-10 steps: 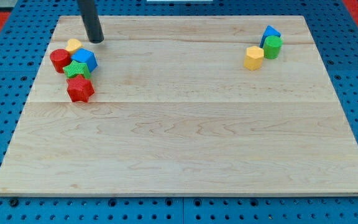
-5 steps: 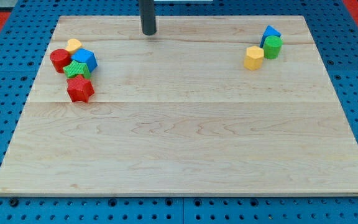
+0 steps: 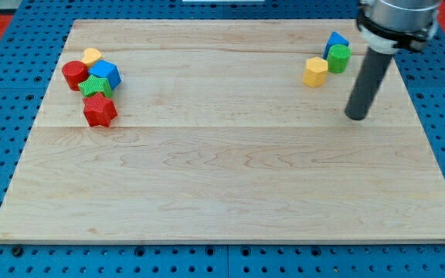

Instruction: Move yellow hexagon right to the green star

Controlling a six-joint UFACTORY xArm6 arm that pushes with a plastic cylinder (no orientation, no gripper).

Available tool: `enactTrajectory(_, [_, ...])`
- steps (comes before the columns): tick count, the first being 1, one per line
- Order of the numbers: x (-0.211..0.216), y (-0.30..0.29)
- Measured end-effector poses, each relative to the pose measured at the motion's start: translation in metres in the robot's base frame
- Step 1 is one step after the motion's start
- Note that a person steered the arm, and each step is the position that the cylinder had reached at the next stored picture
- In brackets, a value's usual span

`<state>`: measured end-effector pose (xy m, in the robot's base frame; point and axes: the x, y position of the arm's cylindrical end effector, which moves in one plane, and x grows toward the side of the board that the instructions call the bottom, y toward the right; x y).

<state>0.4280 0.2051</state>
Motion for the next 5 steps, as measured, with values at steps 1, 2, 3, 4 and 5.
enactTrajectory(1, [0.001,0.000])
enactTrajectory(2, [0.001,0.000])
enactTrajectory(3, [0.001,0.006])
enactTrajectory(4, [0.001,0.008])
enactTrajectory(5, [0.001,0.021])
